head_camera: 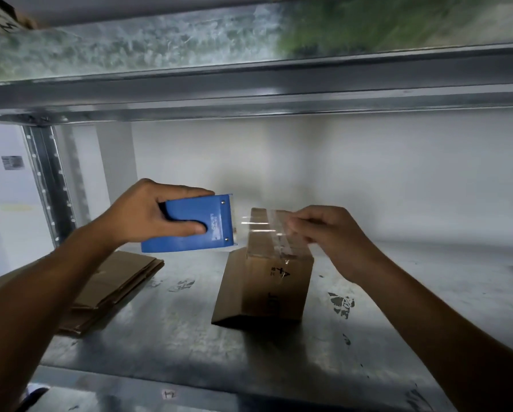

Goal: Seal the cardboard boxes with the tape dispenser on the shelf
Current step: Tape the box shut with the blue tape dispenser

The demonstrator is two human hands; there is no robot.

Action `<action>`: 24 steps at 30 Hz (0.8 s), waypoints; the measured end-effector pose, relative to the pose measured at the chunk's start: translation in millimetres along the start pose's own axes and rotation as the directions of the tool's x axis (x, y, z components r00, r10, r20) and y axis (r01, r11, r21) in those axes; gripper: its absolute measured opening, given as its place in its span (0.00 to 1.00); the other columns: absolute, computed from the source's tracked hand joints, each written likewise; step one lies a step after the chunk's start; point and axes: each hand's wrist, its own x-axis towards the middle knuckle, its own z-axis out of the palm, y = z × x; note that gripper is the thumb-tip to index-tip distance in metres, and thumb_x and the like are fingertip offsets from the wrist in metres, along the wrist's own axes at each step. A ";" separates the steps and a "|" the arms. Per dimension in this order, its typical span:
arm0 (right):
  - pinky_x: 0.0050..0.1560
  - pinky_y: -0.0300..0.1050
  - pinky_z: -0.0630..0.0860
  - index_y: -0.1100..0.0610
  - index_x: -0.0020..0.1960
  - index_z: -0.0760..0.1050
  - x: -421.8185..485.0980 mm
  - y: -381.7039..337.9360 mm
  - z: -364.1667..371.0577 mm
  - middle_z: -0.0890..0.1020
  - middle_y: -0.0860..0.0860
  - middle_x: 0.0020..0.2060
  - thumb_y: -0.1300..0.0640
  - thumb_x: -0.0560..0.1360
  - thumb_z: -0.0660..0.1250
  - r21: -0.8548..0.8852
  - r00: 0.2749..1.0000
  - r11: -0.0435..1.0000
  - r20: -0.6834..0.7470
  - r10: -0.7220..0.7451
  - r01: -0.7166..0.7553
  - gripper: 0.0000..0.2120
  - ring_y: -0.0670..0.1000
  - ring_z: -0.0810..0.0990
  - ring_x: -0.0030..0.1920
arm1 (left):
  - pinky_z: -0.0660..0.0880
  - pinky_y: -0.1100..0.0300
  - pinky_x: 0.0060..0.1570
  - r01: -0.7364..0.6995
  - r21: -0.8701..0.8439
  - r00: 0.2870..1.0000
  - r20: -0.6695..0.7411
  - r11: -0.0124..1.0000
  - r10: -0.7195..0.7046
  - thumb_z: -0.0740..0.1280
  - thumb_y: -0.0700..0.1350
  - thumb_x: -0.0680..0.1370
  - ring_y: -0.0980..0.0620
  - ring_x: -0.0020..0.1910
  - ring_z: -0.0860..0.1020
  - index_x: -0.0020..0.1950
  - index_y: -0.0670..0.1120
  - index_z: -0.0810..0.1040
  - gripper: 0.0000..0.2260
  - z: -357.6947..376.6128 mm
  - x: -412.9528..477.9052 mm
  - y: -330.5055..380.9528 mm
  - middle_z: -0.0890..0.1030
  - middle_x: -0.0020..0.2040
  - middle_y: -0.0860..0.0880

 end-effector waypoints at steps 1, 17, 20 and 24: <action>0.44 0.40 0.77 0.57 0.46 0.86 -5.5 1.4 -2.2 0.85 0.52 0.37 0.62 0.77 0.71 0.038 0.999 0.998 0.017 0.041 -0.042 0.05 0.48 0.80 0.39 | 0.82 0.59 0.51 0.013 -0.021 0.999 0.030 1.000 -0.013 0.77 0.63 0.66 0.60 0.50 0.84 0.64 0.64 0.79 0.26 -0.7 -2.4 0.9 0.84 0.55 0.64; 0.39 0.50 0.70 0.60 0.45 0.87 -39.9 16.6 -24.2 0.81 0.62 0.37 0.63 0.77 0.72 0.151 0.974 0.970 -0.102 0.204 -0.188 0.05 0.57 0.71 0.36 | 0.81 0.61 0.54 0.117 -0.219 0.965 0.257 0.969 -0.058 0.76 0.69 0.66 0.56 0.54 0.85 0.61 0.67 0.82 0.24 5.6 10.0 19.3 0.85 0.57 0.59; 0.39 0.46 0.74 0.58 0.45 0.87 -45.2 23.9 -19.9 0.84 0.58 0.37 0.63 0.77 0.72 0.121 0.969 0.970 -0.108 0.223 -0.209 0.06 0.52 0.75 0.34 | 0.82 0.61 0.52 0.122 -0.202 0.955 0.291 0.972 -0.059 0.76 0.67 0.67 0.56 0.53 0.85 0.62 0.65 0.82 0.24 12.4 9.7 15.3 0.85 0.56 0.59; 0.40 0.44 0.76 0.57 0.46 0.87 -48.2 31.7 -18.6 0.86 0.57 0.37 0.63 0.76 0.72 0.130 0.954 0.966 -0.170 0.245 -0.225 0.05 0.50 0.78 0.34 | 0.82 0.63 0.50 0.140 -0.224 0.945 0.320 0.964 -0.063 0.77 0.66 0.67 0.56 0.52 0.85 0.60 0.67 0.82 0.22 19.6 14.0 11.7 0.86 0.56 0.58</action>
